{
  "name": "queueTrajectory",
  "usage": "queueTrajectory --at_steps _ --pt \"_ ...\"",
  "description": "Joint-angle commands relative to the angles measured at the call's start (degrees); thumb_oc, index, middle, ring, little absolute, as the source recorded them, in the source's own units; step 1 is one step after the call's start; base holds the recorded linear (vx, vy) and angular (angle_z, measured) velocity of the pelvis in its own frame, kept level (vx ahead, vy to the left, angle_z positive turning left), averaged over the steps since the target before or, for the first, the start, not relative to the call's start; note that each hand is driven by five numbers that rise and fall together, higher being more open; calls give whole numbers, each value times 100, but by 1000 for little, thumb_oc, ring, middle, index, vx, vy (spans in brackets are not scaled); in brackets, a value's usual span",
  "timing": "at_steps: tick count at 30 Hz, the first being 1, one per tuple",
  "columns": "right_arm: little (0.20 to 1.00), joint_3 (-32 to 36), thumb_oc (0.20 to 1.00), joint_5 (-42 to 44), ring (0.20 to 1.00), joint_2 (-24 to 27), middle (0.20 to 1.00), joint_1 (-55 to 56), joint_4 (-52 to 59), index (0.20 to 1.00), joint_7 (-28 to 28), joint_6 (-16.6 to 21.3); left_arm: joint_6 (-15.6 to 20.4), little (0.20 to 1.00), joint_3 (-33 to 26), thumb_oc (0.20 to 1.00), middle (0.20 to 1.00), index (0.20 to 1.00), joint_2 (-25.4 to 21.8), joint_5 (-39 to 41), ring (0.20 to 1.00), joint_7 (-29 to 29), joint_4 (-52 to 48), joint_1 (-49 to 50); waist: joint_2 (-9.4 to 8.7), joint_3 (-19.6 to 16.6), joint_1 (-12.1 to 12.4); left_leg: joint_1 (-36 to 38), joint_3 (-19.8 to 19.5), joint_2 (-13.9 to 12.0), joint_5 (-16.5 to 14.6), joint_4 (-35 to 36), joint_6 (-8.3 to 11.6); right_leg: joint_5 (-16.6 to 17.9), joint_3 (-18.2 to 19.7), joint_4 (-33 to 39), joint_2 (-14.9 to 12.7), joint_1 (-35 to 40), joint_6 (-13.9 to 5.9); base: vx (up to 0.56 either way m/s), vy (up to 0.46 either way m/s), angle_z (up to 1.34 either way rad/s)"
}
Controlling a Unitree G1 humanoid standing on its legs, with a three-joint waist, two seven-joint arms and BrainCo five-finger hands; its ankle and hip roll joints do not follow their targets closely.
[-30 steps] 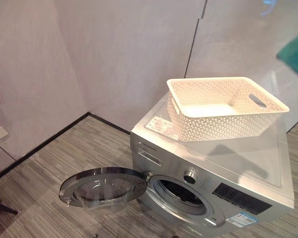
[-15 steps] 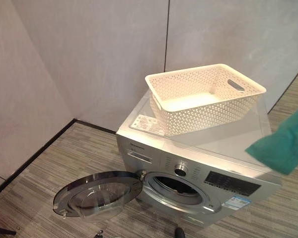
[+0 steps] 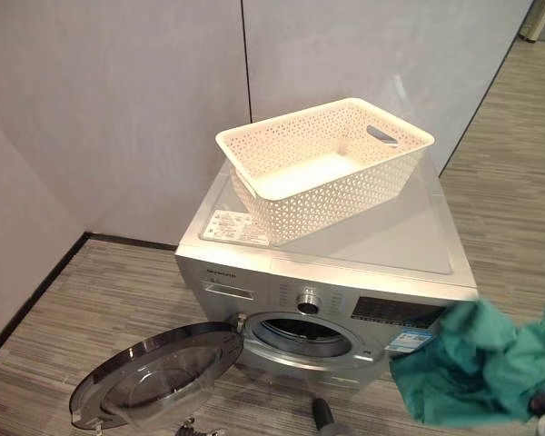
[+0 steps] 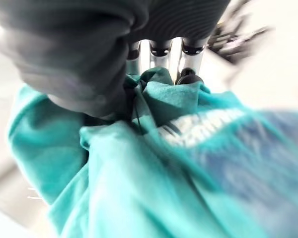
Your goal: Grab the laundry basket,head to the washer,open it,put in the laundry and shut it.
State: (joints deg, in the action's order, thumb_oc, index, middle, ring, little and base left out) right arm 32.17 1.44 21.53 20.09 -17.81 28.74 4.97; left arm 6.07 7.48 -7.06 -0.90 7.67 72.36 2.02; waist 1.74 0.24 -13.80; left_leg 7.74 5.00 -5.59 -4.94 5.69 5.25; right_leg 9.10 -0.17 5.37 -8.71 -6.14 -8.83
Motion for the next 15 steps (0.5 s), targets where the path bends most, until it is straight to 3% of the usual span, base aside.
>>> queueTrajectory --at_steps 1,2,5,7,8,12,15 --pt "200 196 200 77 200 191 200 -361 -453 200 182 290 173 1000 -48 1000 1000 1000 -218 166 1000 14 137 -167 -310 74 108 202 103 -84 -410 -79 -221 -329 107 -546 -416 -310 -434 -4 -8 -7" --pt "200 61 200 322 200 113 200 -419 -1169 200 198 273 189 1000 39 1000 1000 1000 -203 262 1000 -13 78 -170 -289 104 140 175 81 -79 -391 -78 -211 -327 81 -531 -430 -312 -428 0 0 0" --pt "200 -118 200 403 200 122 200 -504 -1465 200 127 297 191 1000 71 1000 1000 1000 -199 286 1000 -23 57 -178 -279 121 152 156 53 -79 -376 -77 -204 -322 44 -521 -446 -304 -423 -3 -11 3" --pt "200 -907 200 770 200 -108 200 -793 -2009 200 -358 396 198 1000 198 1000 1000 1000 -172 395 1000 -68 78 -224 -255 229 202 80 3 -73 -310 -78 -169 -302 -11 -492 -477 -314 -410 -29 -25 14" --pt "200 -909 200 771 200 -106 200 -795 -2012 200 -359 398 198 1000 196 1000 1000 1000 -172 395 1000 -68 78 -225 -256 230 199 80 2 -73 -310 -78 -169 -302 -13 -492 -478 -314 -410 -20 -19 14" --pt "200 -2175 200 745 200 -421 200 -923 -1383 200 -1125 374 209 1000 338 1000 1000 1000 -139 379 1000 -68 41 -172 -226 336 319 -20 -38 -65 -233 -78 -132 -268 -81 -421 -513 -331 -392 -9 -8 2" --pt "200 -2649 200 687 200 -451 200 -1022 -1185 200 -1369 356 235 1000 416 1000 1000 1000 -139 415 1000 -73 -66 -149 -217 382 393 -70 -79 -69 -197 -81 -123 -264 -133 -409 -540 -334 -387 -20 -14 9"
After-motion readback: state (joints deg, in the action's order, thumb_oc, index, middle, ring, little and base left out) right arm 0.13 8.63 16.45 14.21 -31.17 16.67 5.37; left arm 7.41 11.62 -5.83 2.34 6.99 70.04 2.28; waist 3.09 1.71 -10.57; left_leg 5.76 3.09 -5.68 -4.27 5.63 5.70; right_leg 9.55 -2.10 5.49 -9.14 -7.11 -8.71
